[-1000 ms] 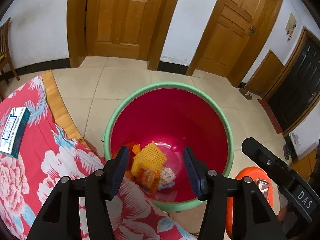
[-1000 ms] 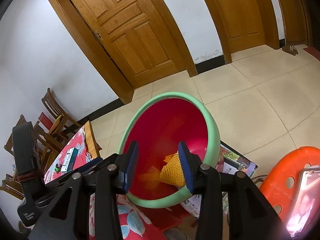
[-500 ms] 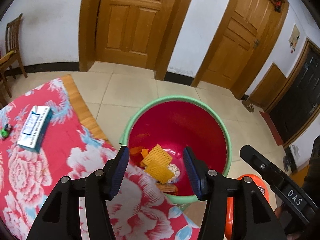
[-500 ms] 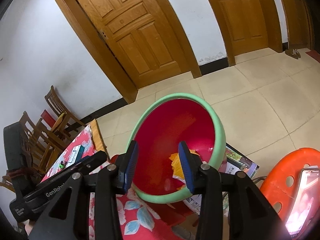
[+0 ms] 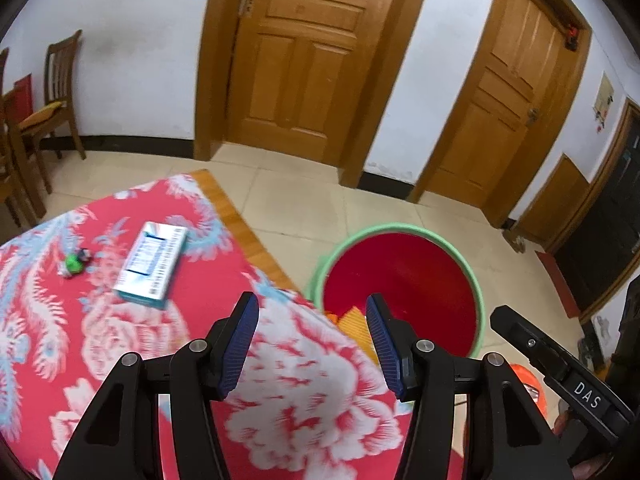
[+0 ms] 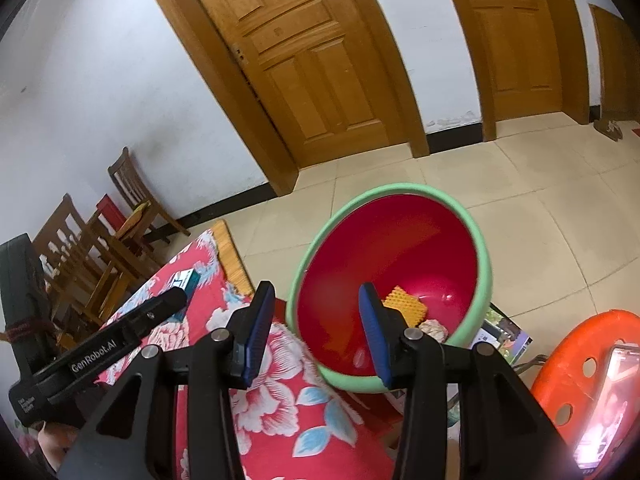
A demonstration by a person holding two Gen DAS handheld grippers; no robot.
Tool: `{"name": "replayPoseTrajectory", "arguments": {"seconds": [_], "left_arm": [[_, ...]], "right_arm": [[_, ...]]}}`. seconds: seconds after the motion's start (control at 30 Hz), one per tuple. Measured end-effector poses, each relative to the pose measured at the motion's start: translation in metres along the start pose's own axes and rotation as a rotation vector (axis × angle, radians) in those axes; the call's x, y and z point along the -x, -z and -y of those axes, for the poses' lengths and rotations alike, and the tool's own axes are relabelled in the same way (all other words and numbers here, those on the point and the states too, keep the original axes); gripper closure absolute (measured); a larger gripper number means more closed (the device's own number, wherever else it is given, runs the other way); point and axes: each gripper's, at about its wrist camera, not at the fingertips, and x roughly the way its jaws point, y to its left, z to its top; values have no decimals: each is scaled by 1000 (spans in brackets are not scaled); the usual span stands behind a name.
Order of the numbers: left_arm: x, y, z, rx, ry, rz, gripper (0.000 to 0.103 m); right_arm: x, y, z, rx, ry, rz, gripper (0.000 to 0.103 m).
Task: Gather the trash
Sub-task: 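Move the left tool to the green toy figure and grasp it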
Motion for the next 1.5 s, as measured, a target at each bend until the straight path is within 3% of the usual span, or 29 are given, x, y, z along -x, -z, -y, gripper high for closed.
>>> {"name": "replayPoseTrajectory", "arguments": {"seconds": [0.5,0.9,1.3,1.5], "left_arm": [[20,-14,-96,61,-174,38,46],[-7,-26,-170,119,-280,0,46],[-47,-15,-206,180,-294,-57,46],[-52,-10,-214,209,-296,-36,46]], "right_arm": [[-23,-4,-60,115,-68,-77,57],[-47,-3,-89,167,-72,-118,57],[-74,1,-111,212,-64,-164,57],[-86,-1,-127,243,-69,-181,57]]}}
